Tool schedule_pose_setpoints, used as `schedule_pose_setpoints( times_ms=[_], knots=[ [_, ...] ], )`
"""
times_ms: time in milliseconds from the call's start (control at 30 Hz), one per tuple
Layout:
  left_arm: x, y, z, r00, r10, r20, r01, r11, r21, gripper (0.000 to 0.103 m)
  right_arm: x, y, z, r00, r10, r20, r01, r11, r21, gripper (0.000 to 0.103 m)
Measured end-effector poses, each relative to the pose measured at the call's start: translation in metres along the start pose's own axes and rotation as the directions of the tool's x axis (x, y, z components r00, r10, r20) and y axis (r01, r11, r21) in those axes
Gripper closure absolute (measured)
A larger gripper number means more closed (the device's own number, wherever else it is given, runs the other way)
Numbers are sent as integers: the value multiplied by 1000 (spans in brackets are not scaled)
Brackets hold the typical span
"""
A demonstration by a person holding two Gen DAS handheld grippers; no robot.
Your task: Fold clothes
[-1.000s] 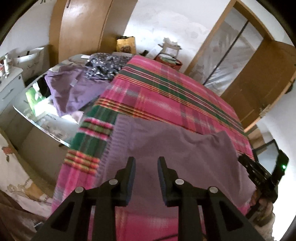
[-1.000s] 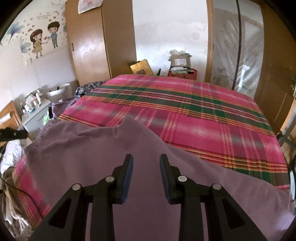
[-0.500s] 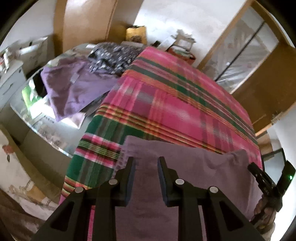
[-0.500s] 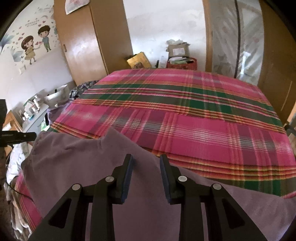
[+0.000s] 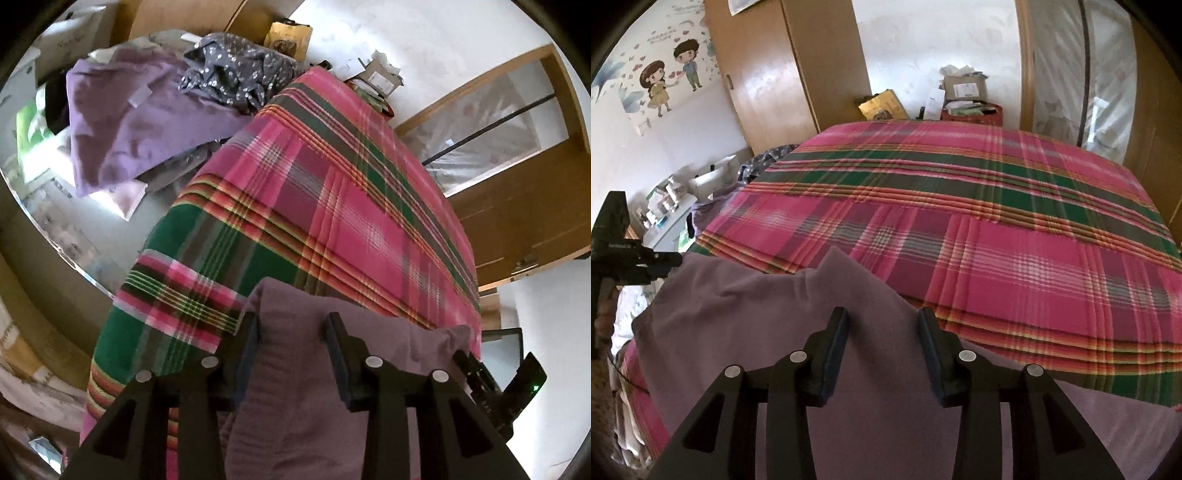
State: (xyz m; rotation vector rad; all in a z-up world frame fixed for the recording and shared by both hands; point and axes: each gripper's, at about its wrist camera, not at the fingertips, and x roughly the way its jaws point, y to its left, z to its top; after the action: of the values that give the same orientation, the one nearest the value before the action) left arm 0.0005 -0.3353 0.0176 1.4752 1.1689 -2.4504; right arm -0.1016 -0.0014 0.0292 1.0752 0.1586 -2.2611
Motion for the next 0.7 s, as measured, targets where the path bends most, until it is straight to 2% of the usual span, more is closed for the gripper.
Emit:
schedule_pose_setpoints(
  times_ms=[133,233,367,500,700],
  knots=[
    [-1,1,0,999,-28,20,28,1000,-4,75,1,2,2,1000,7,-2,-7,1000,-12,62],
    [-3,-1,-1,998,-29,50,29,1000,5,77,4,4,2,1000,1,-10,-1,1000,-24,62],
    [-14,0,-2,992,2,122,-3,1000,8,77,6,2,1,1000,5,-16,-5,1000,-13,62],
    [-13,-2,-4,991,28,128,-32,999,26,77,10,1,0,1000,2,-23,-2,1000,-8,62],
    [-7,2,0,995,58,81,-57,998,-23,72,7,2,2,1000,6,-18,-6,1000,-15,62]
  ],
)
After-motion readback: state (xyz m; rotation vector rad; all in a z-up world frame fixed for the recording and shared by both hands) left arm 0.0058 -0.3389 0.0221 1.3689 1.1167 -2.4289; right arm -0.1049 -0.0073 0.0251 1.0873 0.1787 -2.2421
